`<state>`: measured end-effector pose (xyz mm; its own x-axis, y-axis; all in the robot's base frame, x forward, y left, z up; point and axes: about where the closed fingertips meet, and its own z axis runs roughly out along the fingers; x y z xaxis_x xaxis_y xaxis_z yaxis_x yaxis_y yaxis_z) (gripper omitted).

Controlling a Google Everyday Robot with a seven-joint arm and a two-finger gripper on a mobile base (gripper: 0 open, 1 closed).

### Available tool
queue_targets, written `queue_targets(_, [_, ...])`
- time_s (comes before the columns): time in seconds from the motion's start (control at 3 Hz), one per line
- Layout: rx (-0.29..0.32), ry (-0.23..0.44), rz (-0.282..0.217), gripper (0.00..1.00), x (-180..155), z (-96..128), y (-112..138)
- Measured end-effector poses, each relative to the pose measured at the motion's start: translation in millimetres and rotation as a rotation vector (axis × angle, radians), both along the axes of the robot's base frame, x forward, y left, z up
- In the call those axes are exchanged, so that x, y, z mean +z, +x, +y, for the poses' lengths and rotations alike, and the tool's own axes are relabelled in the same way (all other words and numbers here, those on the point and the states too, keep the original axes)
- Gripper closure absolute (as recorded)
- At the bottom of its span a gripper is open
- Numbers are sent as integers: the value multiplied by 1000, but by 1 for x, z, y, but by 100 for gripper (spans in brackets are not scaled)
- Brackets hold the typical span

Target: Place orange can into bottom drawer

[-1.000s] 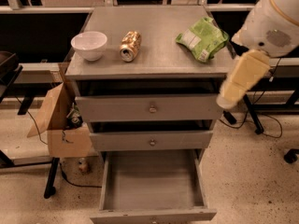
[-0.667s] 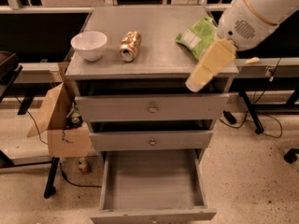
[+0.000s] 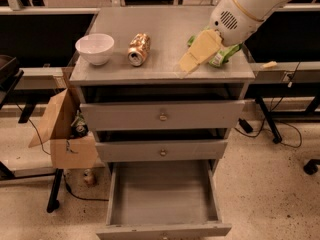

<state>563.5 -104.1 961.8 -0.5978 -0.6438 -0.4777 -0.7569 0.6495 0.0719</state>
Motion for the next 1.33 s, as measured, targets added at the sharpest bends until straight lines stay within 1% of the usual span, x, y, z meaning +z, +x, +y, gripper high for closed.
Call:
queue_targets(0.33, [0,0,0,0,0,0,0])
queue_targets(0.67, [-67,54,25,0,0,13,17])
queue_targets(1.0, [-168,187,96,0,-3,44,61])
queue_targets(1.33, [-319,332,172,0,-14,66,119])
